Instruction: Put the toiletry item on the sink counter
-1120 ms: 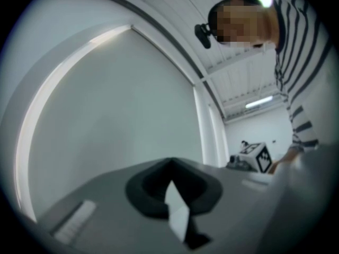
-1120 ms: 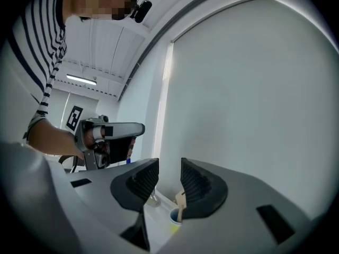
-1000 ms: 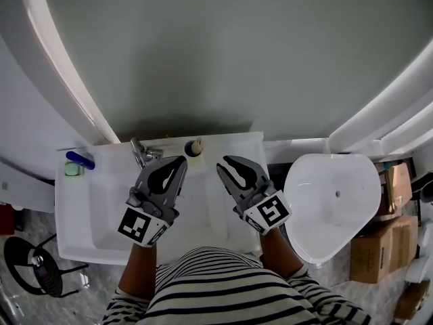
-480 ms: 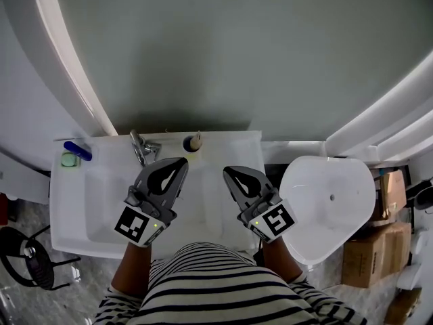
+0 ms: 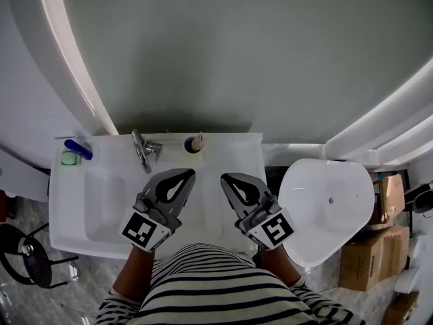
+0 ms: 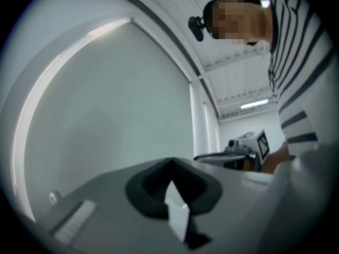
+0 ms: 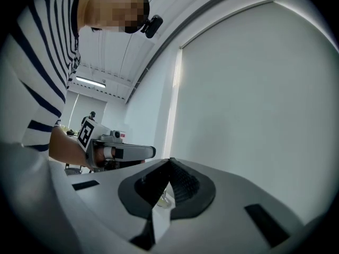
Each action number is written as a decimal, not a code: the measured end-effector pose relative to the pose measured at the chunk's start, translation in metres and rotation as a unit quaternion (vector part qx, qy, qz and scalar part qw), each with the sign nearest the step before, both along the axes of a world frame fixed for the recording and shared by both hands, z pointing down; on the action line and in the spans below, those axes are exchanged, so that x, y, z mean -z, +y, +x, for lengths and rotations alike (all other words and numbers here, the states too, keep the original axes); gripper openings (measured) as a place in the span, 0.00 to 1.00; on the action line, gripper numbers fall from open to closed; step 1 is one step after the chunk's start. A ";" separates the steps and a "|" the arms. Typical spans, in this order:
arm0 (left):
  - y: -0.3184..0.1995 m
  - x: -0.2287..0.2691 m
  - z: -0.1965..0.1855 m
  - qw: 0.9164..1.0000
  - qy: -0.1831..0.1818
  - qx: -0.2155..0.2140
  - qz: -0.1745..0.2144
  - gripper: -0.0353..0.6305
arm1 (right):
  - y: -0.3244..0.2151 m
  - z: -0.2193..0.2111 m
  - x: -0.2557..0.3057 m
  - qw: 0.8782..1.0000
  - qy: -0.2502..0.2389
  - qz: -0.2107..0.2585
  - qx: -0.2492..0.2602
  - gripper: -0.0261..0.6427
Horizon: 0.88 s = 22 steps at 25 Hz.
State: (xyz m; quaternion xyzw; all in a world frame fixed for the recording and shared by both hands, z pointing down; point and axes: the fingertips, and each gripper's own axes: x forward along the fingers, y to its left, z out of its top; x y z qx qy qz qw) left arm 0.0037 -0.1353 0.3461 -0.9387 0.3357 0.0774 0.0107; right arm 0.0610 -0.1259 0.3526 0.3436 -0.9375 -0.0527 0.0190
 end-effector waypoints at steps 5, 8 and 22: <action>0.003 -0.007 0.007 1.000 -0.002 -0.009 -0.008 0.06 | 0.002 -0.003 -0.002 1.000 0.000 -0.003 0.003 0.05; 0.002 -0.008 0.008 1.000 -0.003 -0.011 -0.010 0.06 | 0.001 -0.006 -0.002 1.000 0.006 -0.001 0.003 0.05; 0.001 -0.009 0.006 1.000 -0.002 -0.007 -0.011 0.06 | -0.001 -0.006 0.000 1.000 0.006 -0.001 0.003 0.05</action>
